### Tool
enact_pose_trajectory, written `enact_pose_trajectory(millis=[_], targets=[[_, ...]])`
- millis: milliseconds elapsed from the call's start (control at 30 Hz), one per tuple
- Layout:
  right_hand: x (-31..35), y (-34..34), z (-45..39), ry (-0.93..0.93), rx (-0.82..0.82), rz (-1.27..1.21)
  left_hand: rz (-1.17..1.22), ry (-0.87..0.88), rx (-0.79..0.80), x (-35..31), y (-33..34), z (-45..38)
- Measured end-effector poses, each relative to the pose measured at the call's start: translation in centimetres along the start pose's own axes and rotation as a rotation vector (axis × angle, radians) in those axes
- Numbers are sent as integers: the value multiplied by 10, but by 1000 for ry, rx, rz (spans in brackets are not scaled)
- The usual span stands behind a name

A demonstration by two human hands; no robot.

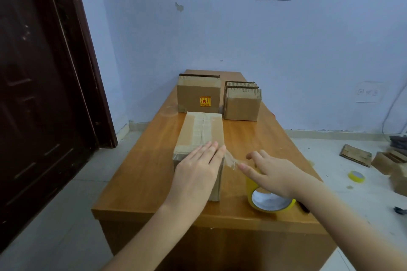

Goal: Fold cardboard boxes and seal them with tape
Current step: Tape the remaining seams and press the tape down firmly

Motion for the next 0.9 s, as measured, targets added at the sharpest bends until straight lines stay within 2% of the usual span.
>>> enact_pose_trajectory(millis=[133,233,367,433,533,667,900], targets=[[-1,2,-4,21,2,-123,3,1,-6,1,1,-2],[1,-8,2,22,-159,-108,32,10,-37,3,-5,-5],[30,-24,24,36,-421,-343,39,11,-14,4,-14,-9],[57,-19,32,51,-447,-328,35,23,59,1,-16,-10],[78,-8,37,135,-491,-371,84,15,62,3,-15,-9],[80,9,38,168,-557,-482,110,5,31,4,-17,-9],[72,-7,42,152,-606,-420,107,-6,14,7,-17,-8]])
Point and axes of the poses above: each hand's wrist, its own z-axis away from the middle knuckle, its own y-axis out of the palm, x = y × z, the point moved 8 cm from there along -z, towards the middle knuckle, and after that the axes turned 5 degrees about y, right-handed, at the moved point
